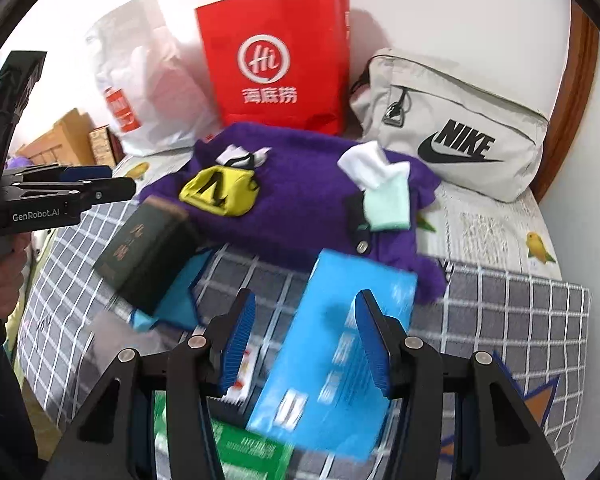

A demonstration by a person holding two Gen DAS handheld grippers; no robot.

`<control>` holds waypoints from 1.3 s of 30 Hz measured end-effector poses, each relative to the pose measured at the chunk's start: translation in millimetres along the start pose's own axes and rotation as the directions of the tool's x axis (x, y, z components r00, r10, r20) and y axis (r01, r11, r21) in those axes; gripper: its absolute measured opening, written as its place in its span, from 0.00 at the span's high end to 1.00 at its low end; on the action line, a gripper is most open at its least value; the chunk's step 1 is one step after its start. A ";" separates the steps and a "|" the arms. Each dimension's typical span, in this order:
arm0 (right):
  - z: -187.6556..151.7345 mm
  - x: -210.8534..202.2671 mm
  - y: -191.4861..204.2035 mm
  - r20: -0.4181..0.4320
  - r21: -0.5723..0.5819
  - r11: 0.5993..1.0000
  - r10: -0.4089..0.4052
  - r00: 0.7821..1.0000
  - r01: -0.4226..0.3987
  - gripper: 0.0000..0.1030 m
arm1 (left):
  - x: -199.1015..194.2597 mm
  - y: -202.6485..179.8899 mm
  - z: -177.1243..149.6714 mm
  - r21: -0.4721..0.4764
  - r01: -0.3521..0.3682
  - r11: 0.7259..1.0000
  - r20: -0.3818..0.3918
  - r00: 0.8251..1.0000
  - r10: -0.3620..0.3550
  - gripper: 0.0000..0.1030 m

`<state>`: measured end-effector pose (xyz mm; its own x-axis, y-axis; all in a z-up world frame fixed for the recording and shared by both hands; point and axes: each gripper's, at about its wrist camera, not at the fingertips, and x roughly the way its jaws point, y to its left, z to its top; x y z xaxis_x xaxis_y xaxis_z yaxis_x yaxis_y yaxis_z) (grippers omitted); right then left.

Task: Organize soft objects
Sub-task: 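Withdraw both grippers from the towel back over the remaining items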

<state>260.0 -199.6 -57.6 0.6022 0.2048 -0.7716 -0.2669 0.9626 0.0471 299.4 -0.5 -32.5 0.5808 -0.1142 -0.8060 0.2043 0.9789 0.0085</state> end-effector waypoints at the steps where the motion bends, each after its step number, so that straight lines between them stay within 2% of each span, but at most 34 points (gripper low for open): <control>1: -5.2 -2.4 2.7 -0.001 0.002 1.000 0.003 1.000 -0.003 0.50 | -2.4 -2.3 -5.3 0.003 -0.001 1.000 -0.001 1.000 0.001 0.44; 6: -30.2 -14.2 12.3 -0.001 0.012 1.000 0.023 1.000 -0.023 0.50 | -9.4 -6.6 -38.8 -0.011 -0.010 1.000 -0.017 1.000 0.010 0.43; 11: -52.5 -23.0 17.5 0.003 0.023 0.999 0.032 0.999 -0.032 0.49 | -6.5 3.2 -81.0 -0.076 -0.003 0.997 -0.074 0.997 -0.002 0.43; 19: -80.7 -22.0 23.9 -0.014 0.033 0.998 0.047 0.999 -0.047 0.49 | -14.3 -7.9 -135.3 -0.126 0.107 0.986 -0.092 0.989 -0.119 0.43; 24: -95.2 -22.5 24.9 -0.019 0.045 0.998 0.052 0.998 -0.051 0.49 | -8.6 -23.1 -150.4 -0.139 0.181 0.974 -0.098 0.976 -0.196 0.43; 28: -104.9 -22.0 24.9 -0.032 0.047 0.998 0.048 0.998 -0.047 0.49 | 3.3 -38.4 -154.4 -0.109 0.193 0.975 -0.077 0.976 -0.202 0.43; 29: -107.8 -22.0 24.6 -0.035 0.045 0.998 0.045 0.998 -0.043 0.49 | 7.0 -41.1 -155.0 -0.107 0.205 0.973 -0.081 0.974 -0.214 0.45; 31: -113.0 -21.8 23.1 -0.039 0.044 0.998 0.034 0.999 -0.032 0.49 | 10.3 -40.7 -155.8 -0.128 0.225 0.966 -0.070 0.970 -0.235 0.67; 32: -116.0 -21.4 21.9 -0.045 0.050 0.998 0.029 0.999 -0.027 0.49 | 10.9 -40.0 -156.5 -0.137 0.236 0.962 -0.072 0.966 -0.247 0.70; 34: -120.7 -20.4 19.3 -0.054 0.060 0.998 0.026 0.998 -0.022 0.49 | 10.3 -38.2 -156.4 -0.146 0.276 0.950 -0.058 0.956 -0.287 0.90; 39: -128.4 -17.4 16.6 -0.059 0.082 0.996 0.032 0.998 -0.027 0.49 | -8.8 -39.3 -152.4 -0.079 0.278 0.957 0.000 0.960 -0.279 0.94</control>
<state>148.5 -209.9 -124.9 0.5479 0.2248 -0.8057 -0.2205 0.9680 0.1201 166.2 -12.1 -116.0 0.5004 -0.3828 -0.7766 0.2945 0.9187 -0.2630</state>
